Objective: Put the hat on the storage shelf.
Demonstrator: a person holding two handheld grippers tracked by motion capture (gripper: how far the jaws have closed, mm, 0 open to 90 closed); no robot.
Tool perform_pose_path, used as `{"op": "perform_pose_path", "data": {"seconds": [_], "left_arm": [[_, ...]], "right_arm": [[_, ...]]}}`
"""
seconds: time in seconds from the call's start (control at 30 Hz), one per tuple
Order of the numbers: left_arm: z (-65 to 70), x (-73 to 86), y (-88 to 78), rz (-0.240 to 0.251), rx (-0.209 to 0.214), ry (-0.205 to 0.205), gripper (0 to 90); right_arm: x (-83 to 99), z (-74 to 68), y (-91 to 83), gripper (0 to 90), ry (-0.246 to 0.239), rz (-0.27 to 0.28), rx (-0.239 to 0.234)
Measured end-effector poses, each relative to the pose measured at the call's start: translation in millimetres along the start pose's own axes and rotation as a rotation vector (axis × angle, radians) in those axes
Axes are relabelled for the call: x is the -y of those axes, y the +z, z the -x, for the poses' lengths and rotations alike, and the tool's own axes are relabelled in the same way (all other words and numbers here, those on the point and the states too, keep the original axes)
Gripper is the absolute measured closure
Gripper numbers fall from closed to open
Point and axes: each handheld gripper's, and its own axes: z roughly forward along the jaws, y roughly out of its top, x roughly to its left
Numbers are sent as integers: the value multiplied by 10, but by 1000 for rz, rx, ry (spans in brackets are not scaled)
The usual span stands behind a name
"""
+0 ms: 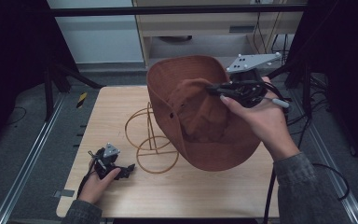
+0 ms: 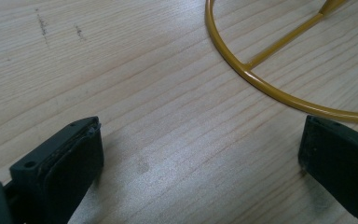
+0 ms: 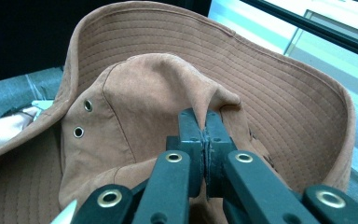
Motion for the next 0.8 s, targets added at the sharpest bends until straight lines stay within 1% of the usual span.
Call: {"op": "perform_pose_path", "data": {"seconds": [0.1, 0.43, 0.8], "left_arm": [[0, 0, 0, 0, 0, 0, 0], [0, -1, -1, 0, 1, 0, 0], [-1, -2, -2, -3, 2, 0, 0]], "right_arm": [[-48, -39, 70, 892, 2, 10, -6], [-210, -167, 262, 893, -13, 29, -30], [-325, -253, 456, 893, -21, 38, -53]]}}
